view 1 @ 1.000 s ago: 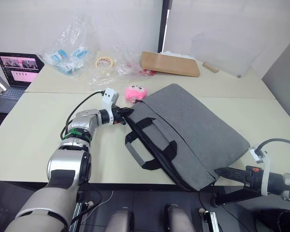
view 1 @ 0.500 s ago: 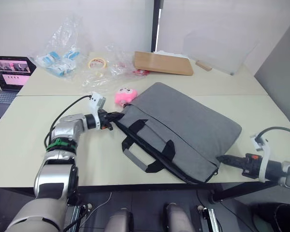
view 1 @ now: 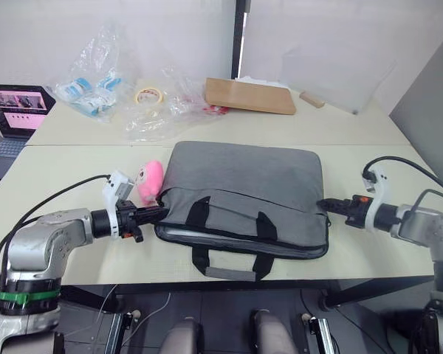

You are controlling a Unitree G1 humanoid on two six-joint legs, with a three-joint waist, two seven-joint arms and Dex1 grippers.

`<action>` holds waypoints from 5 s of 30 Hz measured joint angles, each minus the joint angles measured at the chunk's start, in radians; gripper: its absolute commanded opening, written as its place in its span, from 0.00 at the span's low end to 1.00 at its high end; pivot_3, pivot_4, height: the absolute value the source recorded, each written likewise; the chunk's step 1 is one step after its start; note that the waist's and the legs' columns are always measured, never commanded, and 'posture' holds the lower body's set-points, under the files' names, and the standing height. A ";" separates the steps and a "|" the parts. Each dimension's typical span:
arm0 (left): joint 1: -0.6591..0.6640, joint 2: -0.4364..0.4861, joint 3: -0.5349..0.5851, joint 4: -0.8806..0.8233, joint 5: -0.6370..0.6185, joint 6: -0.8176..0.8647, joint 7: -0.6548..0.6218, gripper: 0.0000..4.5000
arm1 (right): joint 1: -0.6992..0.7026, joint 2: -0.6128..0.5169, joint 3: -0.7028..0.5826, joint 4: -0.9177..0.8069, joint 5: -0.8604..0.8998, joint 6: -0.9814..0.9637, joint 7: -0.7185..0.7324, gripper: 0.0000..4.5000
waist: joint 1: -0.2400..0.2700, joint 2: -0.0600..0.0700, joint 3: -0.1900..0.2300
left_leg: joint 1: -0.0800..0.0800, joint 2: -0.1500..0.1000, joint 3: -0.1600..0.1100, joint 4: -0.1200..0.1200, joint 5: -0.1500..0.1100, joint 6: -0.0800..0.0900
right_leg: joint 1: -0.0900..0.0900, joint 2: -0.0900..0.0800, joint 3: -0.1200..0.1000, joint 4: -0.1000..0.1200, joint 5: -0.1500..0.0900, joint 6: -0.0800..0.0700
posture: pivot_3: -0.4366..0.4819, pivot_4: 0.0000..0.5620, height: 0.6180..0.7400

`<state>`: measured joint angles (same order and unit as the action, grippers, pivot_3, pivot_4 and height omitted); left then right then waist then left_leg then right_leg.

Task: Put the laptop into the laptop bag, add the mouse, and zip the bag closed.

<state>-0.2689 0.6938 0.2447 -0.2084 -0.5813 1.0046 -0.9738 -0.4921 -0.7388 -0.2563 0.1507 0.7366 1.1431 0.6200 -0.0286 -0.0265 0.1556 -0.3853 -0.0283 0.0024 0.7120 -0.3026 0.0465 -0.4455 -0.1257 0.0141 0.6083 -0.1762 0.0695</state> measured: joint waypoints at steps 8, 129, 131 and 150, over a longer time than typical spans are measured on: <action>0.035 -0.030 0.007 -0.043 -0.035 -0.002 0.094 0.00 | -0.066 0.054 0.011 0.074 -0.074 -0.051 -0.032 0.01 | 0.004 0.000 0.000 | 0.004 0.000 0.000 0.000 0.000 0.000 | 0.005 0.000 0.000 -0.001 0.000 0.000 | 0.48 0.27 1.00; -0.600 0.198 -0.354 1.058 0.489 -1.014 -0.558 0.81 | -0.319 0.443 0.502 0.365 -0.568 -1.063 0.488 0.00 | -0.020 0.004 0.003 | 0.013 0.003 0.005 0.000 0.000 -0.006 | 0.007 -0.003 -0.026 0.002 0.001 -0.008 | 0.48 0.27 1.00; -0.600 0.190 -0.354 1.070 0.497 -1.029 -0.559 0.66 | -0.318 0.443 0.501 0.363 -0.568 -1.063 0.487 0.00 | -0.020 0.004 0.003 | 0.013 0.003 0.005 0.000 -0.001 -0.003 | 0.007 -0.003 -0.026 0.002 0.001 -0.008 | 0.48 0.27 1.00; -0.252 0.400 -0.261 0.620 0.362 -0.710 -0.630 0.00 | -0.342 0.469 0.522 0.433 -0.649 -1.139 0.436 0.00 | -0.027 0.004 0.003 | 0.017 0.007 0.005 0.000 -0.002 -0.003 | 0.009 -0.001 -0.025 0.003 0.001 -0.009 | 0.48 0.27 1.00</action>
<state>-0.5205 1.0935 -0.0161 0.4117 -0.2192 0.2941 -1.6037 -0.8342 -0.2698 0.2654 0.5837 0.0872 0.0036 1.0561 -0.0556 -0.0223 0.1586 -0.3684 -0.0211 0.0071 0.7116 -0.3045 0.0438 -0.4363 -0.1269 -0.0112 0.6118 -0.1753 0.0604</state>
